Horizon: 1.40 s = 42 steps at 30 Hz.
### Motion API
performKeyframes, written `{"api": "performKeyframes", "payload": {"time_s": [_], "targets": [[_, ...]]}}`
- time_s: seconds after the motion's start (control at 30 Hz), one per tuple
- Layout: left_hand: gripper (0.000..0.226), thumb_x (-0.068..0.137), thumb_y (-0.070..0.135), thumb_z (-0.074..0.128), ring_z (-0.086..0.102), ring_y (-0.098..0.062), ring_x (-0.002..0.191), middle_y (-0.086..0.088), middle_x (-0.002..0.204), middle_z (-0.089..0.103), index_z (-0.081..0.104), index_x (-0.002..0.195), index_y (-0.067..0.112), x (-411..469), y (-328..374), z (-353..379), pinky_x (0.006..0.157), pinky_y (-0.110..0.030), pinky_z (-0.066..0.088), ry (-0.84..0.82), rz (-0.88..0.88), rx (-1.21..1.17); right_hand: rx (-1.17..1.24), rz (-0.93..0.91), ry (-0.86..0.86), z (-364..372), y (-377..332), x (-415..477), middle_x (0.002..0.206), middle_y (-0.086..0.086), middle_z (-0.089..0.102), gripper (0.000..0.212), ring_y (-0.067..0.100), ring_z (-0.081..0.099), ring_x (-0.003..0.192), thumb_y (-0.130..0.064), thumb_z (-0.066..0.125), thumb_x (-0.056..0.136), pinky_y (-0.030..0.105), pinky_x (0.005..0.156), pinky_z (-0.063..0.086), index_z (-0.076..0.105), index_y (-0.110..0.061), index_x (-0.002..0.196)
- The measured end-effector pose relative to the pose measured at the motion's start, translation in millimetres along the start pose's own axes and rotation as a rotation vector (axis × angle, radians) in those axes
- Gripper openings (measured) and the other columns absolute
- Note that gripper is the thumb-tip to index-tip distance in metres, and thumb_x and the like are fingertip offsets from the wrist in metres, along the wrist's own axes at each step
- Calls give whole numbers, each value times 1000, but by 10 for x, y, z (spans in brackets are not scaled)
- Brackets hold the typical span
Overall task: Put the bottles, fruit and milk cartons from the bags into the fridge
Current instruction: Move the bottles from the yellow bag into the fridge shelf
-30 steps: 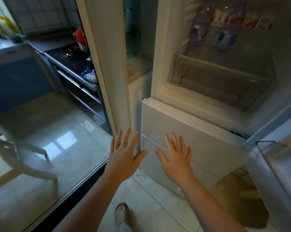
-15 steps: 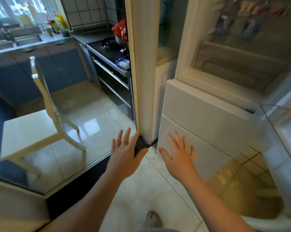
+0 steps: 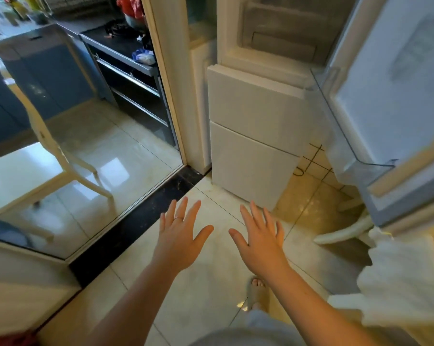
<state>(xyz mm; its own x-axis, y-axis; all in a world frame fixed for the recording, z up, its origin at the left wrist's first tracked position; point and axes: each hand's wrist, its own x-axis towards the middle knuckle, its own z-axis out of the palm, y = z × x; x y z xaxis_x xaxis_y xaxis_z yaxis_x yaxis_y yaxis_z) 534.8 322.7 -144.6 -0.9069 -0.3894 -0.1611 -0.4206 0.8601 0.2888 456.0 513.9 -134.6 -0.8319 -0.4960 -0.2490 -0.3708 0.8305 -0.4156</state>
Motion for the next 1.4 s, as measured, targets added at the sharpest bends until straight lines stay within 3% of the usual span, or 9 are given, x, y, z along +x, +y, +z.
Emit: {"api": "performKeyframes", "payload": {"time_s": [0.27,0.37,0.9,1.03,1.17,1.27,1.4], "targets": [[91,79,83,1,-12,-26,154,2,168,-5,6,158,37,-517,948,451,121,-48,-5,-109,156,-3,20,146,14,-34,949,-940,165,-13,-15,69,19,-19,151,-68,19,97,52,122,-8,1,-40,157],[101,73,88,-9,-12,-26,154,1,168,-3,7,159,37,-710,1494,646,122,-48,-2,-127,221,-17,36,184,40,-199,1445,-1283,165,-13,-13,68,19,-17,152,-68,21,97,51,122,-8,2,-40,157],[83,87,77,17,-8,-23,154,0,168,3,15,158,35,-1703,4647,1788,125,-49,7,-181,415,-69,29,375,183,-1176,4315,-3005,166,-13,-7,65,21,-10,153,-64,23,99,53,121,-3,7,-38,156],[75,93,73,25,-2,-25,154,0,167,9,16,158,35,-1755,5177,1957,123,-46,9,-181,485,-56,60,437,222,-1351,4814,-3274,166,-13,-7,66,22,-8,153,-63,26,99,53,121,-2,8,-37,157],[87,83,83,11,1,-27,154,0,168,9,17,157,38,-1696,5667,2058,124,-50,11,-223,563,-92,105,500,270,-1529,5215,-3427,166,-15,-6,65,20,-7,153,-61,30,99,52,121,-2,10,-37,157],[77,90,75,25,-1,-26,154,0,168,9,18,157,37,-1551,6003,2143,124,-48,8,-244,607,-97,116,555,283,-1651,5479,-3418,166,-15,-4,66,19,-7,153,-62,31,99,51,120,-2,11,-38,157],[74,91,75,29,2,-25,154,1,167,14,27,154,35,-1257,6482,2230,123,-46,11,-244,673,-144,85,622,325,-1889,5828,-3269,166,-14,1,81,20,0,153,-76,15,85,52,120,2,17,-38,156]]}}
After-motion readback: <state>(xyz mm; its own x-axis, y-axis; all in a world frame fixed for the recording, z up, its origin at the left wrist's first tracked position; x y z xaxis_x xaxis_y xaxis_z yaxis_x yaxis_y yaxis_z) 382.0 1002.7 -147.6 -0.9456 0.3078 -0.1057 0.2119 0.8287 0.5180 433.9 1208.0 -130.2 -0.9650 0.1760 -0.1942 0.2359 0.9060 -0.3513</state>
